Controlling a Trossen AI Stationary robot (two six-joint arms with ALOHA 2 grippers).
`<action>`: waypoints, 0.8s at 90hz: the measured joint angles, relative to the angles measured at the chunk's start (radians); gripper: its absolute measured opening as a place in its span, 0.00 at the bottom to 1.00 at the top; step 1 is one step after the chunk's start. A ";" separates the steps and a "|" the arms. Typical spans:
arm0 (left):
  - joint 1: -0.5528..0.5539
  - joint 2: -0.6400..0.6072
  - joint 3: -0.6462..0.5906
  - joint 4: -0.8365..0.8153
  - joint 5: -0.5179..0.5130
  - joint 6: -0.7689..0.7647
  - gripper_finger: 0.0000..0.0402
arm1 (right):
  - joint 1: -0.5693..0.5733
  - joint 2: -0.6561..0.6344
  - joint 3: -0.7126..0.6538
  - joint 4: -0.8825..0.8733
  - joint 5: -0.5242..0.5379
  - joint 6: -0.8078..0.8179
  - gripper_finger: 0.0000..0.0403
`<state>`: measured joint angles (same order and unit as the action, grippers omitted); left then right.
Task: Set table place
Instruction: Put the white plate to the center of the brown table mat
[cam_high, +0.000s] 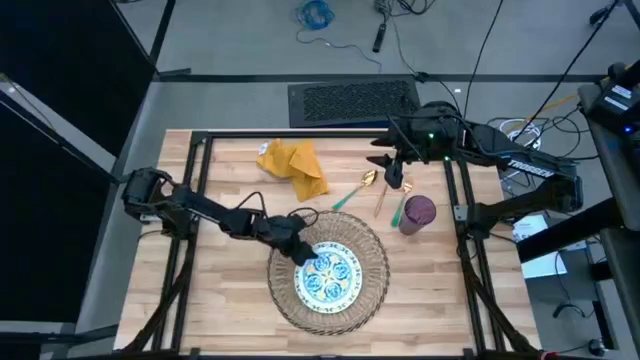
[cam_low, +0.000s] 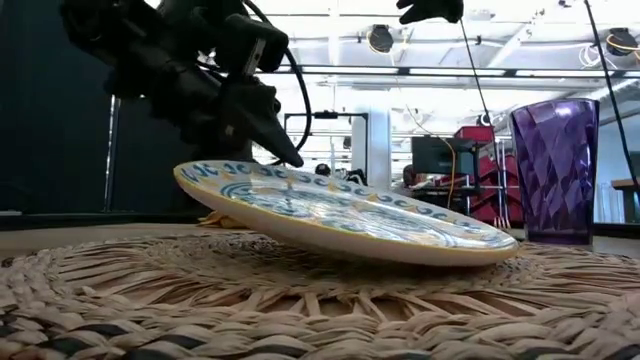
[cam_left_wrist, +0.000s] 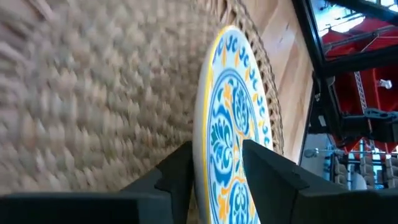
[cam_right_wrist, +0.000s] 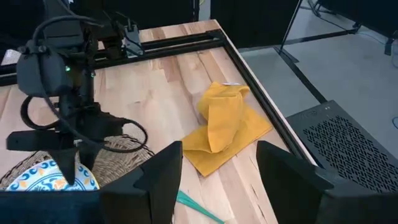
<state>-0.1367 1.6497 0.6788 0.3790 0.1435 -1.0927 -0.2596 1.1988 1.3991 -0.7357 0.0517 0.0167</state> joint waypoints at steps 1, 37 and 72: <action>0.003 0.000 0.000 0.000 0.004 0.000 0.30 | 0.000 0.000 0.000 0.000 0.000 0.000 0.48; 0.014 -0.001 0.000 -0.024 0.063 0.036 0.30 | 0.000 0.000 0.000 -0.002 0.000 -0.001 0.48; 0.061 -0.068 -0.002 -0.129 0.085 0.115 0.30 | 0.000 0.000 0.000 -0.003 0.000 -0.002 0.48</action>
<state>-0.0754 1.5821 0.6773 0.2499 0.2289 -0.9782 -0.2596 1.1988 1.3991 -0.7383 0.0513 0.0147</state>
